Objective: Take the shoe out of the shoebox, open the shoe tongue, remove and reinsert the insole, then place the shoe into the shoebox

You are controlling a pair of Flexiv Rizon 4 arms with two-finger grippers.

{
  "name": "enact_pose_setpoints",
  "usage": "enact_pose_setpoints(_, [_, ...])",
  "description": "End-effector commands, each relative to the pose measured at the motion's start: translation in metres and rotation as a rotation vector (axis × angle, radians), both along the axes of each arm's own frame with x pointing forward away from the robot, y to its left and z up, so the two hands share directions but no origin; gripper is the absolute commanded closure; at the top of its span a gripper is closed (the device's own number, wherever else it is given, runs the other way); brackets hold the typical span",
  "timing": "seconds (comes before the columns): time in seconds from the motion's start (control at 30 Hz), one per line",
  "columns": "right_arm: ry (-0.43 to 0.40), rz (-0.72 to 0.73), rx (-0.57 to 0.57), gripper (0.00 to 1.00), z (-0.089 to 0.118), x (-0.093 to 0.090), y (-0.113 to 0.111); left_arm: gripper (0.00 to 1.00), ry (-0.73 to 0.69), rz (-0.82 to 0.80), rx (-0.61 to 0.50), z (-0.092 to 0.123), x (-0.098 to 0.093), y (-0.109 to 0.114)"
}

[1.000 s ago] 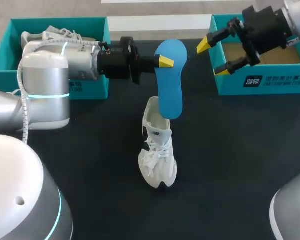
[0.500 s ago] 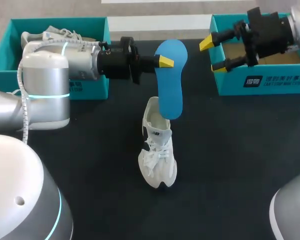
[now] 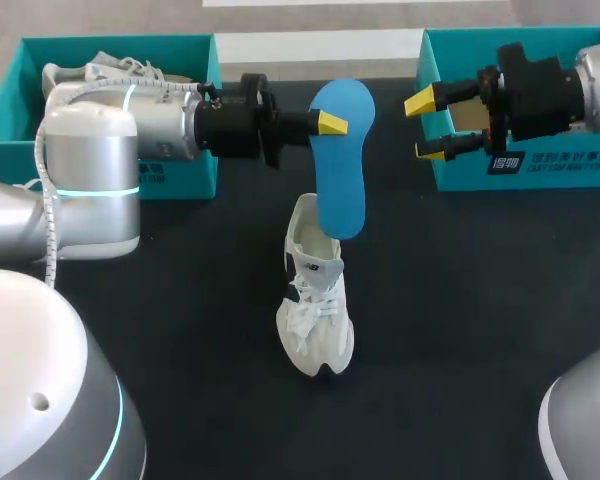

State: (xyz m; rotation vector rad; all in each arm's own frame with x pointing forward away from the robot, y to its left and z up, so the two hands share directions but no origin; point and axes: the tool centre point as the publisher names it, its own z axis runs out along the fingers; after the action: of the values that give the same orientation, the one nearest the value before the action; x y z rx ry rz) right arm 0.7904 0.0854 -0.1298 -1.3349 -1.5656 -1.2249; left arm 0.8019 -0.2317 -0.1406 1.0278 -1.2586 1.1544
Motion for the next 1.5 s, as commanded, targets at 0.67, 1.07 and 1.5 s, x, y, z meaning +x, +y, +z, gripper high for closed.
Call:
enact_pose_setpoints(0.67, [0.056, 0.028, 0.057, 0.00, -0.017, 0.014, 0.000, 1.00, 0.000, -0.001, 0.001, 0.000, 0.000, 0.000])
enact_pose_setpoints(1.07, [0.056, 0.028, 0.057, 0.00, -0.017, 0.014, 0.000, 1.00, -0.677, 0.110, -0.072, -0.006, 0.003, 0.005])
enact_pose_setpoints(1.5, [0.056, 0.028, 0.057, 0.00, -0.017, 0.014, 0.000, 1.00, -1.577, 0.077, -0.024, 0.010, 0.003, 0.022])
